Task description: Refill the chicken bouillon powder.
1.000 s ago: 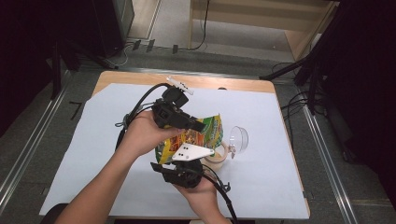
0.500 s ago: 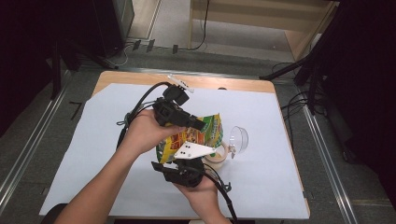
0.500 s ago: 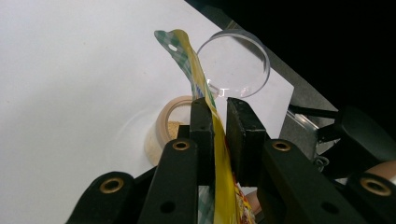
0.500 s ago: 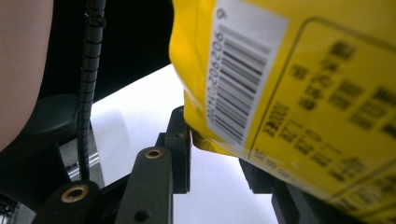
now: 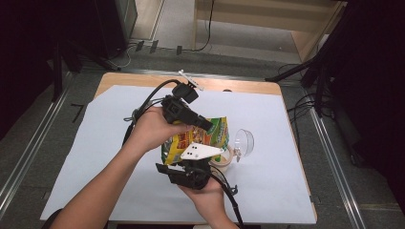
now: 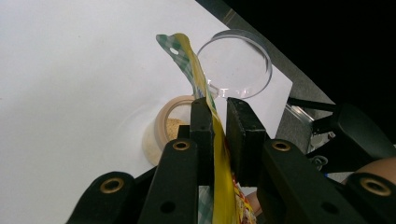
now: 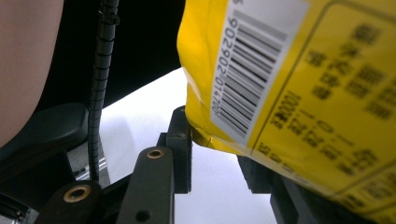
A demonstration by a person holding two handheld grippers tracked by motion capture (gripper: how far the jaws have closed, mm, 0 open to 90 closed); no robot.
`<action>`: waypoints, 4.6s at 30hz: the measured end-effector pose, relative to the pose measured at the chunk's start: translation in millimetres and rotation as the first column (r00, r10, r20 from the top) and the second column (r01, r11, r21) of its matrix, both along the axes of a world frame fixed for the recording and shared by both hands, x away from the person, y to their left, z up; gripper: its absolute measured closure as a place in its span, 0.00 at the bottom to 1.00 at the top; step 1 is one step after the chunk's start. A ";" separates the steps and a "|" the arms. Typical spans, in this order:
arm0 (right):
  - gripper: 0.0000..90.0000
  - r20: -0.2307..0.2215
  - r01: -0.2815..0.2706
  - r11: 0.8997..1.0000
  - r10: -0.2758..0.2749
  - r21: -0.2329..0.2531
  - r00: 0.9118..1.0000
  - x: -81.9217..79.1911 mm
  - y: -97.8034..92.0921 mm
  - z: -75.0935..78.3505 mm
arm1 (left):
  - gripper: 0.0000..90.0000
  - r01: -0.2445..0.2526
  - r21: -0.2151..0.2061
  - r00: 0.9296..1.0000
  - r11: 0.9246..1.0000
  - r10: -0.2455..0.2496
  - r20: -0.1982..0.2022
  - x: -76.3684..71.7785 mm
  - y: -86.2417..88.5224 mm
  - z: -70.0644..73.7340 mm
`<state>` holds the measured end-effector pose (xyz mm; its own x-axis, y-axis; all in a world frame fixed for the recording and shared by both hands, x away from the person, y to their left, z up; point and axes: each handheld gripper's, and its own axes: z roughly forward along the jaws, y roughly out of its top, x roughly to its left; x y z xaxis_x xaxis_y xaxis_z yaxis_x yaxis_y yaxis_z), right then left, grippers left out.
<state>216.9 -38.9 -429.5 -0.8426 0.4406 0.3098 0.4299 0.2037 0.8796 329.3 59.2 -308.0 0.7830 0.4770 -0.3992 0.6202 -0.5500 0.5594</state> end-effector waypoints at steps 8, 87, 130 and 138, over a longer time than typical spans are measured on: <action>0.78 0.008 -0.001 1.000 0.001 -0.019 1.000 0.4 2.2 -1.0 | 0.91 -0.008 -0.016 1.000 1.000 0.008 0.012 -2.5 5.4 -0.5; 0.77 0.011 -0.005 1.000 0.005 -0.014 1.000 -1.8 3.9 -5.2 | 0.92 -0.012 -0.041 0.996 0.999 0.016 0.085 -15.1 9.5 -3.4; 0.79 0.081 0.007 0.997 -0.001 -0.076 0.997 -4.8 8.3 -1.7 | 0.92 -0.032 -0.041 0.995 0.999 0.036 0.090 -12.5 12.3 -3.2; 0.79 0.067 0.004 0.998 0.000 -0.065 0.998 -4.8 8.2 -1.7 | 0.92 -0.035 -0.023 0.994 0.999 0.037 0.100 -14.0 10.8 -2.7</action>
<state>212.1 -30.7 -431.2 -0.8596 0.4596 0.2231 0.3708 0.2609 0.8913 315.4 70.0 -310.7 0.8019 0.4981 -0.3300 0.5799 -0.5156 0.6308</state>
